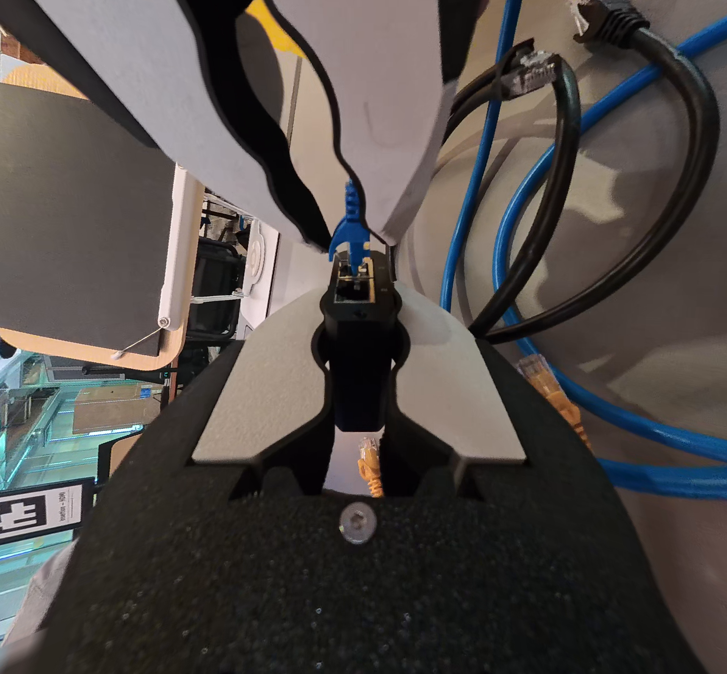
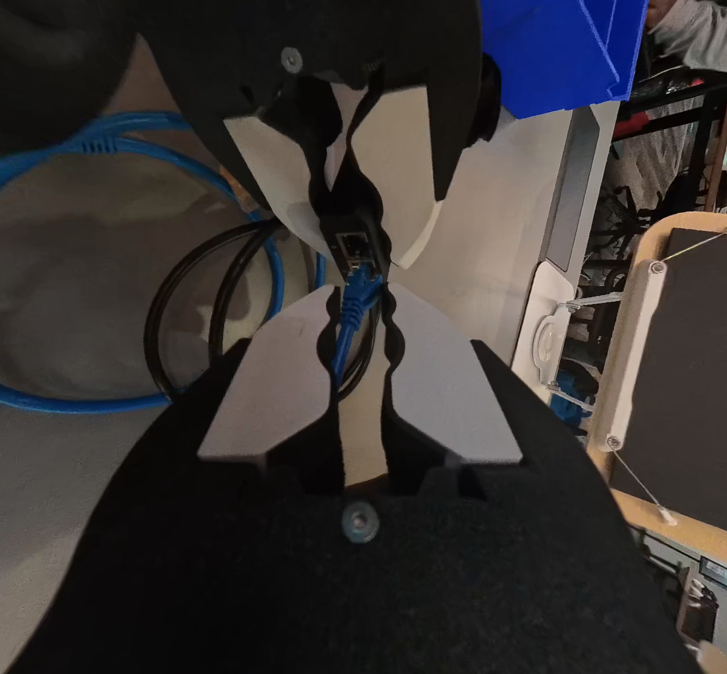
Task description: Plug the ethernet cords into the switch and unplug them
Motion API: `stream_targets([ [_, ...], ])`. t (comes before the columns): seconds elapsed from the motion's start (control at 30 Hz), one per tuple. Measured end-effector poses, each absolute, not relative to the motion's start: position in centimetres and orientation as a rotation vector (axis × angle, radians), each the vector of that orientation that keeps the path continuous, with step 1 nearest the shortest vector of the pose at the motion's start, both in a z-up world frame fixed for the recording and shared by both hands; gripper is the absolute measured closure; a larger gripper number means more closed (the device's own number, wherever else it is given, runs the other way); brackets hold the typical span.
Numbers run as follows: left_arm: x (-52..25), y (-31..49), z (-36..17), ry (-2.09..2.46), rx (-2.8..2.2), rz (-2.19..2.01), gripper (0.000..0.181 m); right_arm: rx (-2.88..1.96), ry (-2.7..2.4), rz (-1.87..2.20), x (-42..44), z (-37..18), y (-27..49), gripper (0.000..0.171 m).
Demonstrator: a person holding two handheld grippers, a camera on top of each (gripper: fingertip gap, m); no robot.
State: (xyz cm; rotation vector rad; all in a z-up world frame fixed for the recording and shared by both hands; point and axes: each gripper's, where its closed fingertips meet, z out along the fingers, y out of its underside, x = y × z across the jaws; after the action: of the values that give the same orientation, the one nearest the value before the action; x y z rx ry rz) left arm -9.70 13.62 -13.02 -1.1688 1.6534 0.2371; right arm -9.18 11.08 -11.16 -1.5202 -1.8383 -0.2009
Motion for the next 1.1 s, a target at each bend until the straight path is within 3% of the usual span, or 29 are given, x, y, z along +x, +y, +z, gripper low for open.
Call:
stream_targets([
  [1.1,-9.6,13.3,-12.0,1.609,-1.102,0.246,0.155,-1.479,-1.92,-0.284,-9.7,-10.6,10.4,0.158],
])
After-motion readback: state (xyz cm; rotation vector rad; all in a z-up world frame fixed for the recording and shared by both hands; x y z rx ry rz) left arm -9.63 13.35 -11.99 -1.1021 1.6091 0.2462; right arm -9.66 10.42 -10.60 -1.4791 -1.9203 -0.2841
